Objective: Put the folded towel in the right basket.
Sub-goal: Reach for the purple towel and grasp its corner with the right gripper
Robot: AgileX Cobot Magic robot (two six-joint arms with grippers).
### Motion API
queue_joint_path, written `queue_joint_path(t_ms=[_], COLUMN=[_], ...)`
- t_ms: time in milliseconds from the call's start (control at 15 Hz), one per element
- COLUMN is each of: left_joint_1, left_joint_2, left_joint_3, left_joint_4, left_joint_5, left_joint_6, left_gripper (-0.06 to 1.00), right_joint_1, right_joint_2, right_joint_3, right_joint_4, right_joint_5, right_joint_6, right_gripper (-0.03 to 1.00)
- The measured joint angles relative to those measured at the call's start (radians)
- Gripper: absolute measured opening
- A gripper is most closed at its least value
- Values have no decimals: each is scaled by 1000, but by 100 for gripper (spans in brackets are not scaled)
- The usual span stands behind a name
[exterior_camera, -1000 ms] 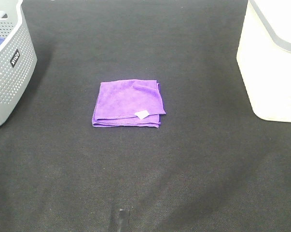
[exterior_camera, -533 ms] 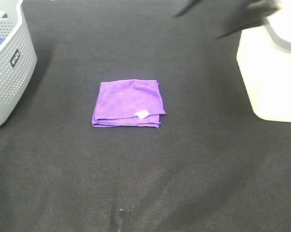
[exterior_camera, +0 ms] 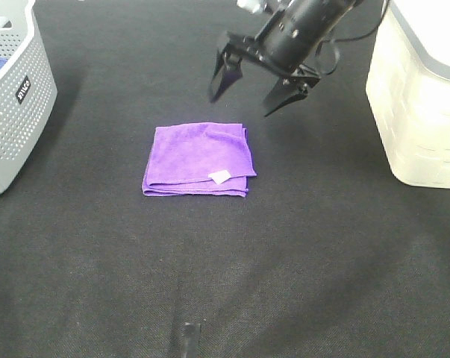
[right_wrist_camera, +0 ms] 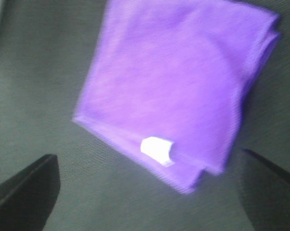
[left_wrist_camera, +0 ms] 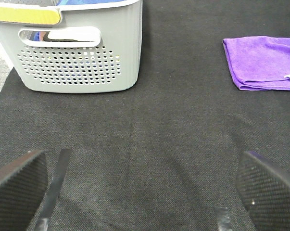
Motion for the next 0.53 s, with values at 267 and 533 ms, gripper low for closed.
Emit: queue_joint_path(t_ms=[267,533], left_joint_1=[0,0], left_joint_2=[0,0], left_joint_3=[0,0], left_joint_4=[-3,-3], left_joint_5=[0,0], left_joint_6=[0,-1], left_gripper=[99,99], right_joint_1=[-45,-79], right_joint_2=[112,186], right_joint_3=[-92,-95], right_joint_4=[-56,-32], right_joint_5=[52,57], right_joint_6=[27,29], right_gripper=[92,92])
